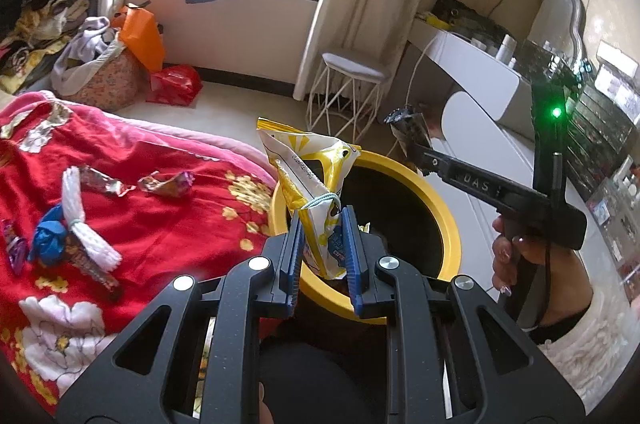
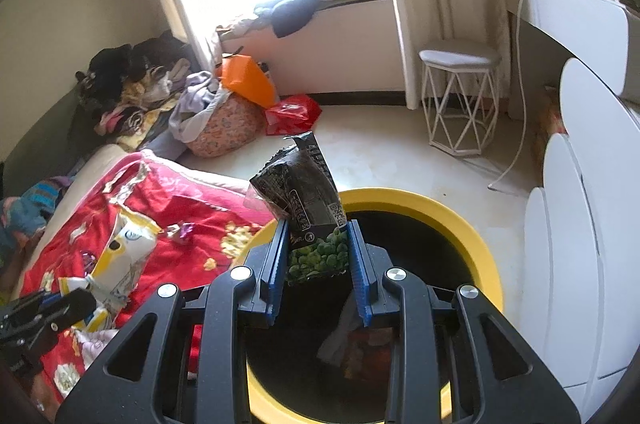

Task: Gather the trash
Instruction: 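Carry the yellow wrapper and green packet in both grippers over the yellow bin, then open both grippers to drop the wrapper and packet into the bin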

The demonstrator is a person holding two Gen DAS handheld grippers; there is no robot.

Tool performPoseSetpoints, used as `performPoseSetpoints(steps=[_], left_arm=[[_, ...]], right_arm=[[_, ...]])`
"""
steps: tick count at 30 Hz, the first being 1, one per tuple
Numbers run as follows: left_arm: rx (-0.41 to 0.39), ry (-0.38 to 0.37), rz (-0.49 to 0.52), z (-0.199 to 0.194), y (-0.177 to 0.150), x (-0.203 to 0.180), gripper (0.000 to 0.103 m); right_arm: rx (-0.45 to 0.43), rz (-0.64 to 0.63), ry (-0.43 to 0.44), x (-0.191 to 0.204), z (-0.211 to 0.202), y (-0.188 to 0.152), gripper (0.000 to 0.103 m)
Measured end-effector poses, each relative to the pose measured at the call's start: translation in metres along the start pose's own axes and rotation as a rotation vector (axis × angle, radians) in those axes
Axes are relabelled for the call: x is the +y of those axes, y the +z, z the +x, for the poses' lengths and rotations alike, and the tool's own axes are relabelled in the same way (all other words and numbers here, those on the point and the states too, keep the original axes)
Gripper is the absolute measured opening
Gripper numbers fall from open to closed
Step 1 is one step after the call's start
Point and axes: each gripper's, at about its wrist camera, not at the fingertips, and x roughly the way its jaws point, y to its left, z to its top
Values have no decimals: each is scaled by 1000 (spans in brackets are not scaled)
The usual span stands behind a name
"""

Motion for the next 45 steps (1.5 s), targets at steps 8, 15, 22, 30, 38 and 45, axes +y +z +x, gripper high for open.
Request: performPoseSetpoints(steps=[8, 15, 22, 30, 38, 45], left_arm=[[23, -18, 24, 14, -2, -15, 14], [49, -30, 42, 27, -5, -23, 14], [80, -38, 46, 41, -10, -26, 14], [115, -51, 58, 62, -13, -29, 14], [154, -38, 66, 84, -15, -27, 14], [163, -34, 46, 95, -12, -19, 16]], right_arm=[[11, 27, -38, -15, 4, -4, 28], [18, 37, -57, -23, 8, -6, 28], [31, 50, -76, -30, 14, -7, 29], [56, 61, -87, -37, 20, -13, 30], [80, 78, -98, -44, 27, -16, 32], [88, 92, -96, -49, 28, -16, 39]])
